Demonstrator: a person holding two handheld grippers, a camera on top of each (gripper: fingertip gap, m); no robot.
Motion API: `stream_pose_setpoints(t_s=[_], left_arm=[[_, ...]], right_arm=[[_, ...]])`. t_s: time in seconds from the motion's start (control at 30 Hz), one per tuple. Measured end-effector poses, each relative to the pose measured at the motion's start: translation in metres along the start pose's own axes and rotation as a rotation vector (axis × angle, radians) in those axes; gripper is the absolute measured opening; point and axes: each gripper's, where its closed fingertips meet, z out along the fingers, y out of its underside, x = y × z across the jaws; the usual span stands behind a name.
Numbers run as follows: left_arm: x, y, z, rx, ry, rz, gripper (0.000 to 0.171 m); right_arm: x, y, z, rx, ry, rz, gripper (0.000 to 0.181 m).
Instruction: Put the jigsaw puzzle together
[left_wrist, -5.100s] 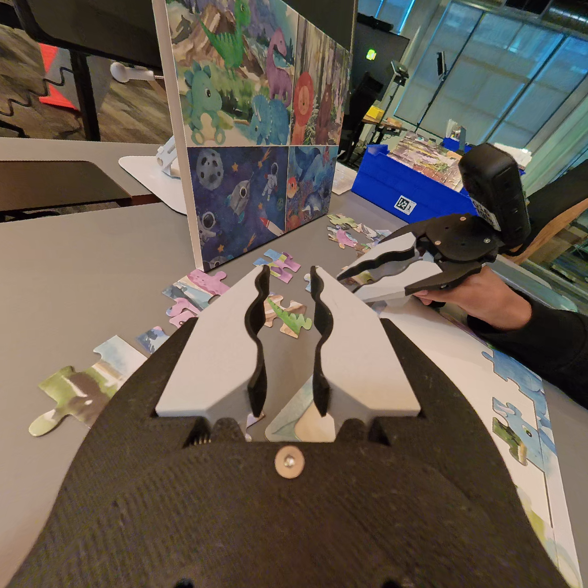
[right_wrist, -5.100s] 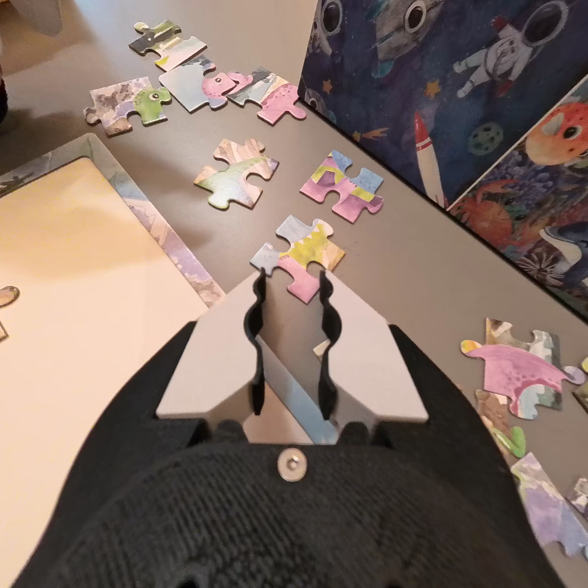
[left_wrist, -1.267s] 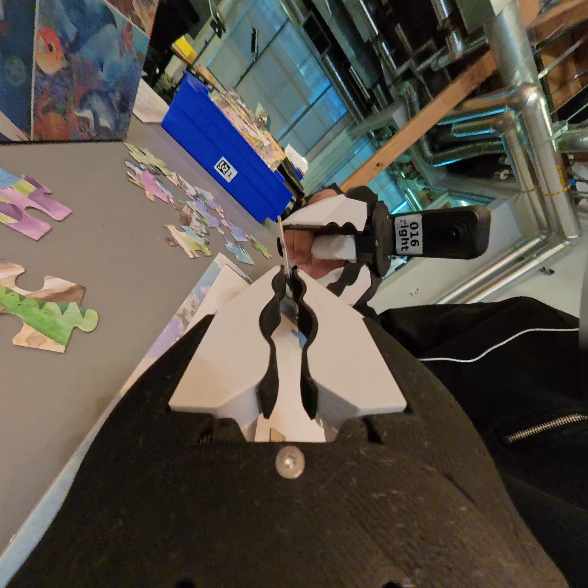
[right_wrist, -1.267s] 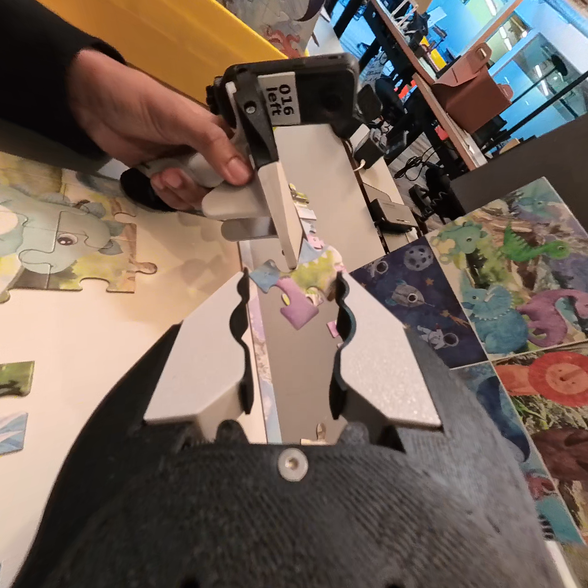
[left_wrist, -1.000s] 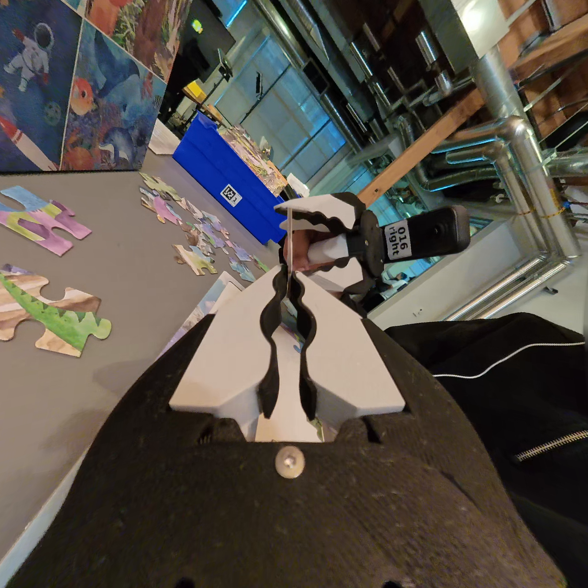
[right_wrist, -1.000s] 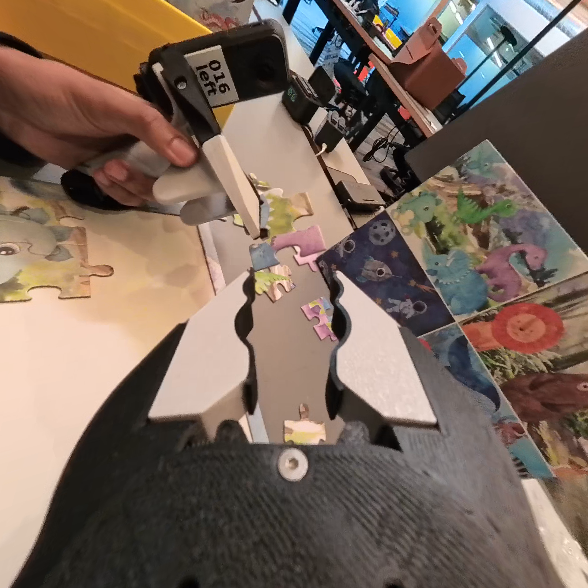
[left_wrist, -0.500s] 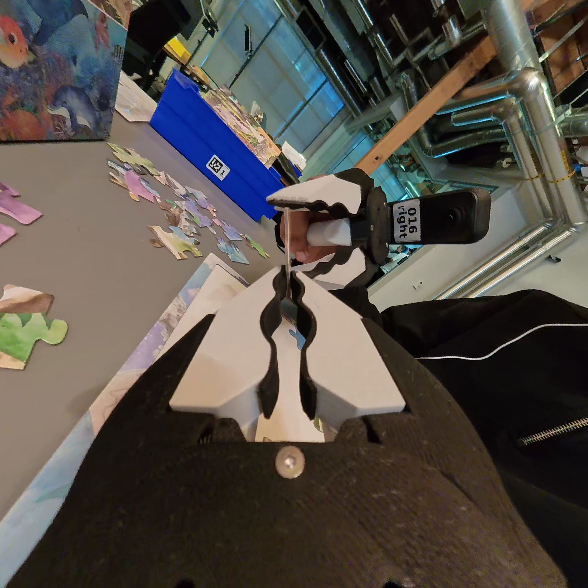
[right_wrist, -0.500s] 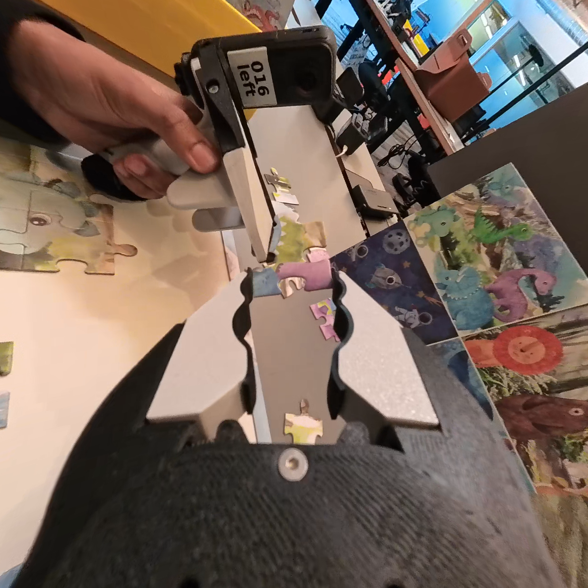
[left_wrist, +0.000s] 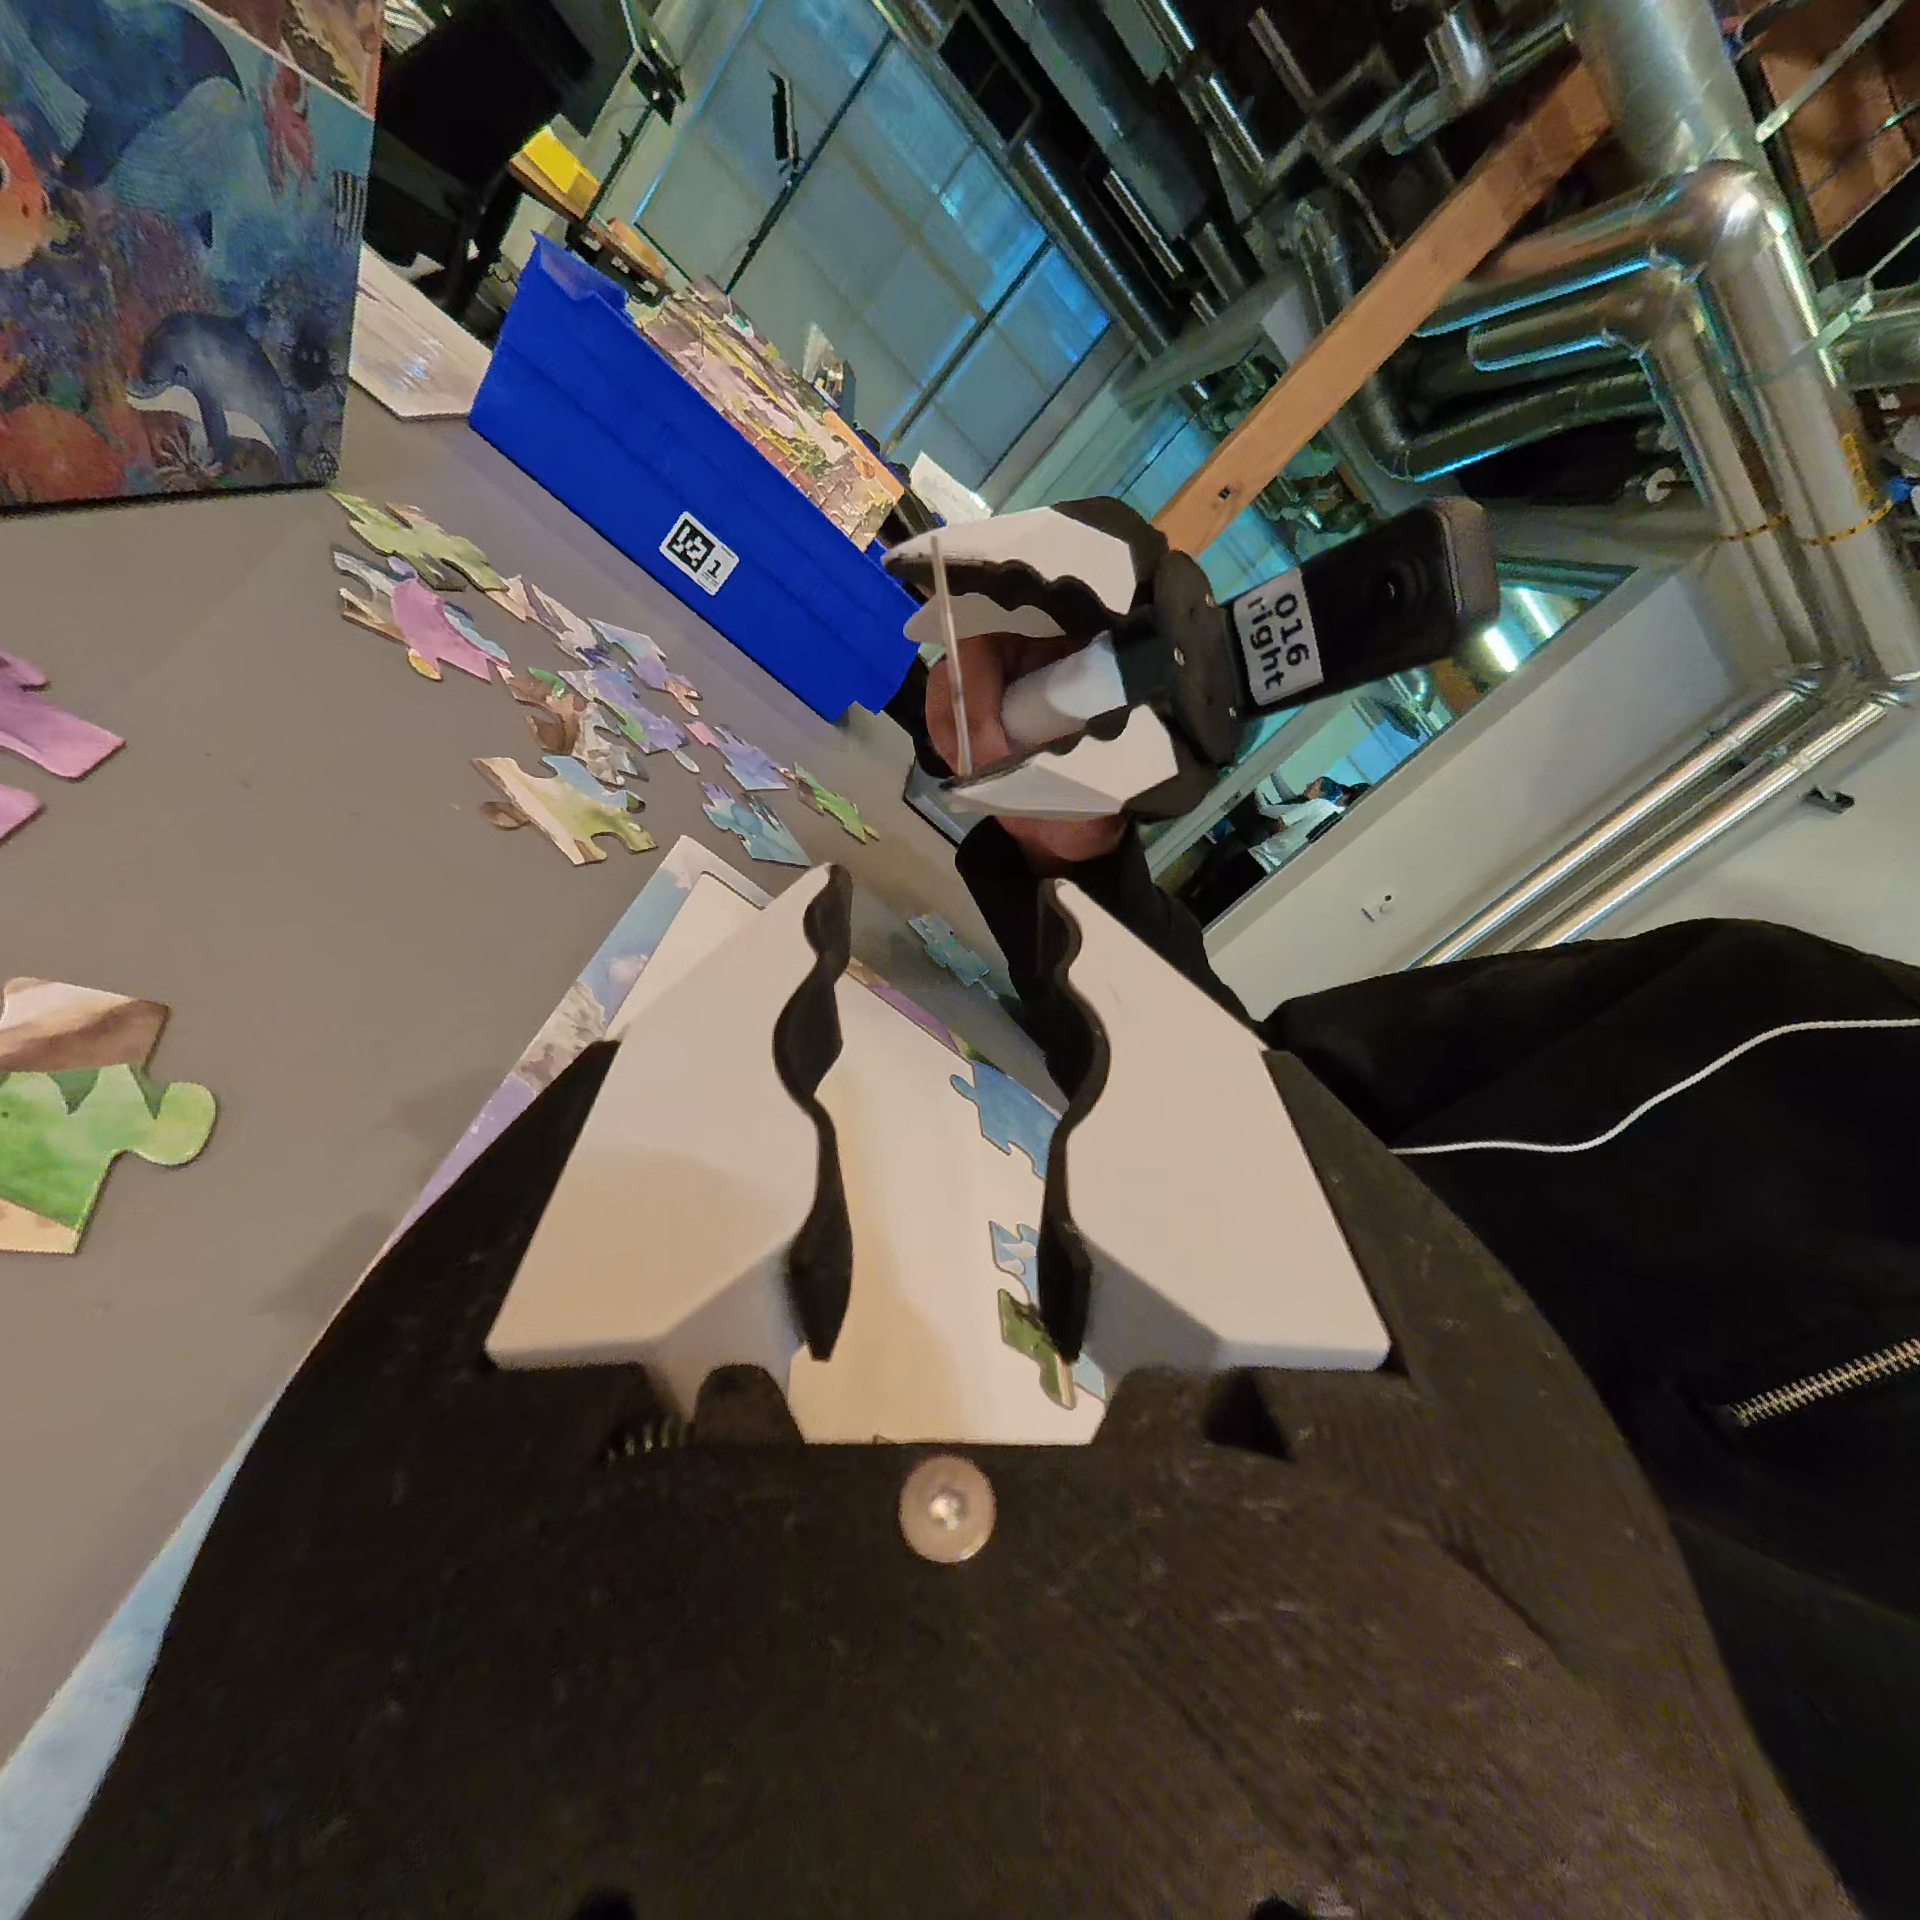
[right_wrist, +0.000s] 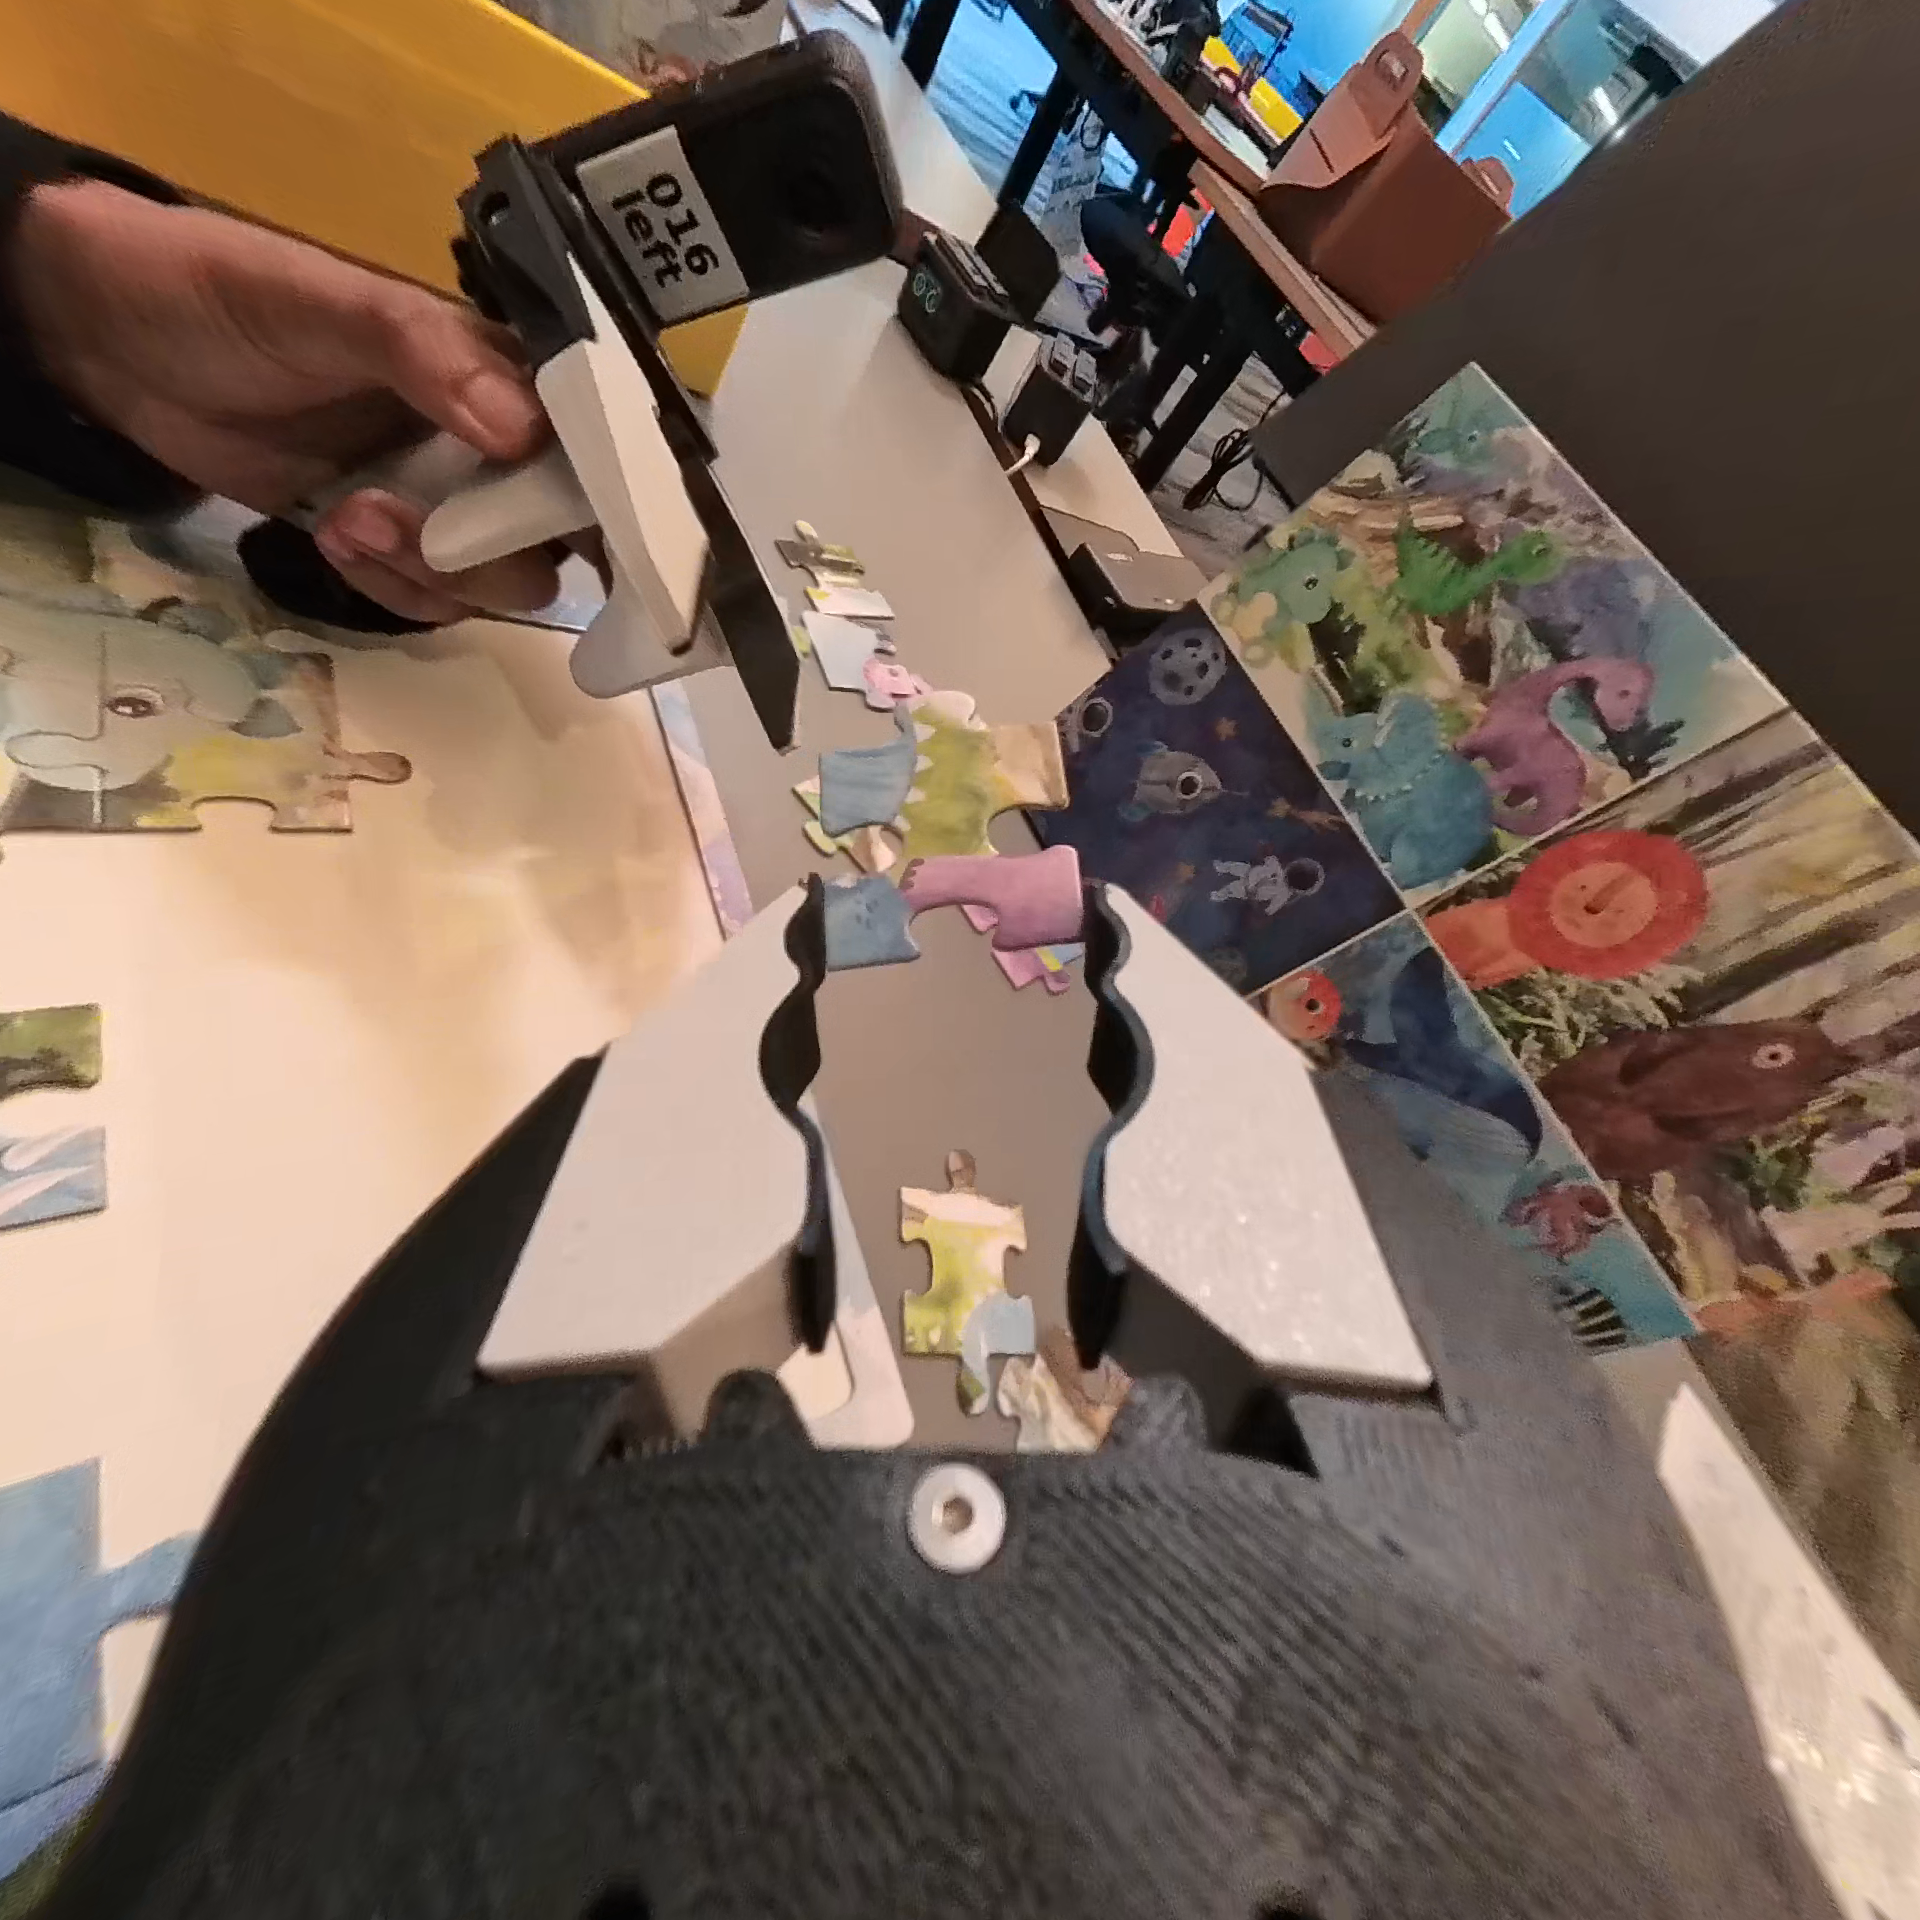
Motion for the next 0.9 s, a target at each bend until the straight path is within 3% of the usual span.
stream_pose_setpoints(t_s=[0.9], left_arm=[[-0.004, 0.005, 0.002, -0.031, -0.022, 0.036, 0.035]], right_arm=[[-0.036, 0.016, -0.002, -0.026, -0.156, 0.061, 0.049]])
